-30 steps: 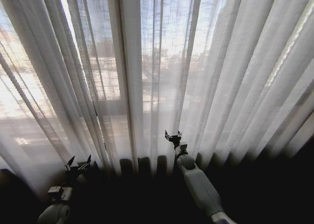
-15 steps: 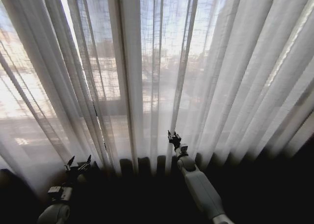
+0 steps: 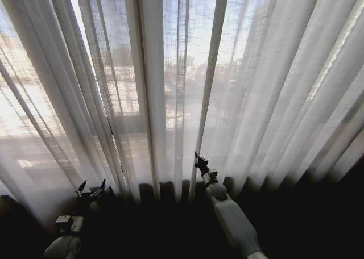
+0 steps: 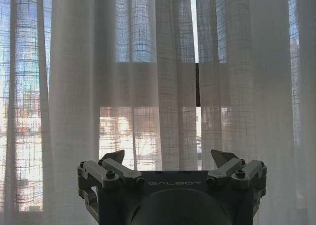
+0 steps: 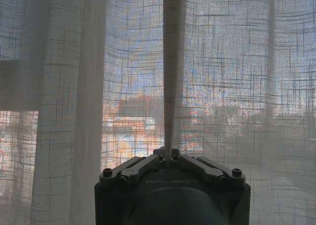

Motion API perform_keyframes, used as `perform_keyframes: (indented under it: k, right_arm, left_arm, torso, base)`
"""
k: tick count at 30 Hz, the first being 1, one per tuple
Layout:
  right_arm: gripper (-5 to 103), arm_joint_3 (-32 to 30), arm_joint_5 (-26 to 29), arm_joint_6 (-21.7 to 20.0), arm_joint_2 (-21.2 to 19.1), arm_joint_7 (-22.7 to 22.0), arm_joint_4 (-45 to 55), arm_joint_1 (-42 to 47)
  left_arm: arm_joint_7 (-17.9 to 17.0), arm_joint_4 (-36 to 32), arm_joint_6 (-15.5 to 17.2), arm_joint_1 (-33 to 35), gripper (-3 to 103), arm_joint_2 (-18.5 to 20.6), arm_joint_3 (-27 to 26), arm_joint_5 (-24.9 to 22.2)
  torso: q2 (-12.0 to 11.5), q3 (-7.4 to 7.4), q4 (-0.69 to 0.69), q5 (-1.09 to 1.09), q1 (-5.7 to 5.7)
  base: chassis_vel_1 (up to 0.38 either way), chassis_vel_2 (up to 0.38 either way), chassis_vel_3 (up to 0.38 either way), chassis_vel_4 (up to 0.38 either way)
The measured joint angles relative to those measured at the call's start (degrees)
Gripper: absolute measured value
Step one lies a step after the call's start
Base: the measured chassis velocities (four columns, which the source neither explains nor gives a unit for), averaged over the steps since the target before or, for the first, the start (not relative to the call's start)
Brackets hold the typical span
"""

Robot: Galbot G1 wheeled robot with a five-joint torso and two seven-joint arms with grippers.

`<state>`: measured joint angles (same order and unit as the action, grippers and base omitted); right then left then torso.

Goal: Open the curtains by pulling them apart, changing their state from closed to fully open.

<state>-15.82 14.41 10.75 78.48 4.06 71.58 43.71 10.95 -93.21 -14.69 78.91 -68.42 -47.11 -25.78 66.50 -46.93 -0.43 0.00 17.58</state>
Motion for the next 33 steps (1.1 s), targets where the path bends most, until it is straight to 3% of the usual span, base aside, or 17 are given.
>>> perform_keyframes:
  k: [8,18,33]
  right_arm:
    - [0,-0.7,0.5,-0.1,-1.0,0.3,-0.2,0.1]
    - [0,-1.8,1.1,-0.2,-1.8,0.4,0.3,0.9]
    - [0,-3.7,3.0,-0.5,-4.8,0.4,1.9,2.7]
  left_arm:
    - [0.0,0.0,0.0,0.0,99,0.0,0.0,0.0]
    - [0.0,0.0,0.0,0.0,99,0.0,0.0,0.0]
    - [0.0,0.0,0.0,0.0,99,0.0,0.0,0.0]
  torso:
    - [0.0,0.01,0.00,0.00,0.00]
    - [0.0,0.00,0.00,0.00,0.01]
    - [0.0,0.01,0.00,-0.01,-0.02]
  base:
    - [-0.068,-0.016,0.046,0.007]
    - [-0.260,-0.115,0.288,0.096]
    - [-0.343,-0.307,0.344,0.300]
